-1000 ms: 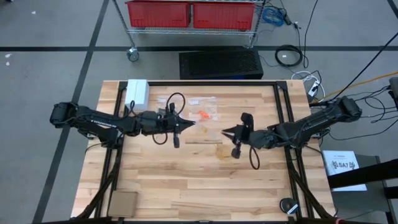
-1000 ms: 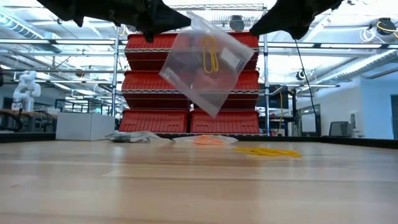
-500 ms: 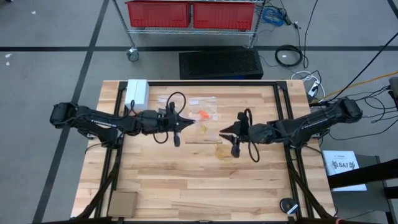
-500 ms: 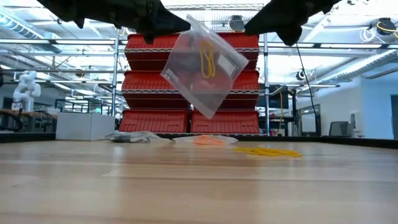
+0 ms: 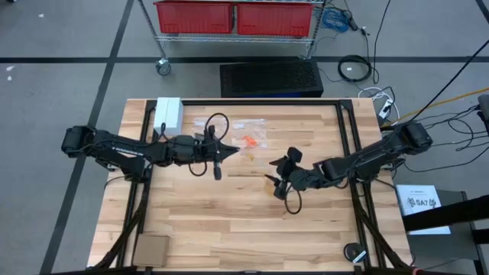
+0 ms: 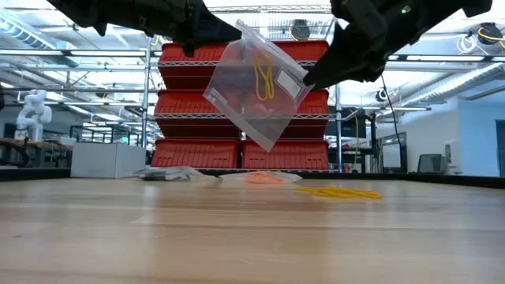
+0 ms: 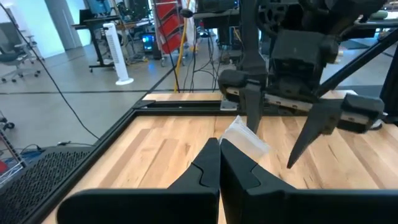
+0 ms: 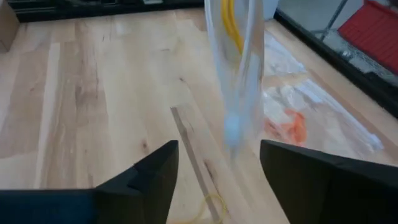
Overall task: Sort rubber bands
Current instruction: Put the yellow rubber band into the bottom transparent zip bag
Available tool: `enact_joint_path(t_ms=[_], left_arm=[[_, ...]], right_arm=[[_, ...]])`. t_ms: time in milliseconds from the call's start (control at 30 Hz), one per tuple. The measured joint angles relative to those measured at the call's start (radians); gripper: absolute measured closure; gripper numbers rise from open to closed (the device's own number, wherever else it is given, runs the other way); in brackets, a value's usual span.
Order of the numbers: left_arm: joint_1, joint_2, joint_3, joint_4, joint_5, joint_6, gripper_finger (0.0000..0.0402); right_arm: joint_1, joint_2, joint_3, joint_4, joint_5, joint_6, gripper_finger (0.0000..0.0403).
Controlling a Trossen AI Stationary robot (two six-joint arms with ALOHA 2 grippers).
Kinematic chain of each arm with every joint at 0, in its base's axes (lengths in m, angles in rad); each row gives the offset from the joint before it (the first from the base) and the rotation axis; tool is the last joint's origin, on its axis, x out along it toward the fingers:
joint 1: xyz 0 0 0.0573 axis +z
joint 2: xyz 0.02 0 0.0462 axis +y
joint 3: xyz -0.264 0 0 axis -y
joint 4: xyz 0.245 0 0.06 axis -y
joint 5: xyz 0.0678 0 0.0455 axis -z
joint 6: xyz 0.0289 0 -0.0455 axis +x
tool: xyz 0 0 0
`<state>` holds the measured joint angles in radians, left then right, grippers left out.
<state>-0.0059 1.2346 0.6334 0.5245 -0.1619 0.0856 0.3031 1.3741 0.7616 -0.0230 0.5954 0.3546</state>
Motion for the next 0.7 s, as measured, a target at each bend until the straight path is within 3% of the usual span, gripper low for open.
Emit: enact_joint_path(t_ms=[167, 333, 400, 700], left_arm=[[0.000, 0.000, 0.000, -0.006, 0.000, 0.000, 0.0402], [0.000, 0.000, 0.000, -0.009, 0.000, 0.000, 0.0402], [0.000, 0.000, 0.000, -0.012, 0.000, 0.000, 0.0402], [-0.011, 0.000, 0.000, -0.018, 0.007, -0.014, 0.0402]], right_arm=[[0.000, 0.057, 0.000, 0.106, 0.037, -0.048, 0.0215], [-0.014, 0.126, 0.000, 0.150, 0.044, -0.078, 0.0341], [-0.016, 0.140, 0.000, 0.151, 0.093, -0.086, 0.0386], [-0.014, 0.052, 0.000, 0.177, 0.138, -0.120, 0.0402]])
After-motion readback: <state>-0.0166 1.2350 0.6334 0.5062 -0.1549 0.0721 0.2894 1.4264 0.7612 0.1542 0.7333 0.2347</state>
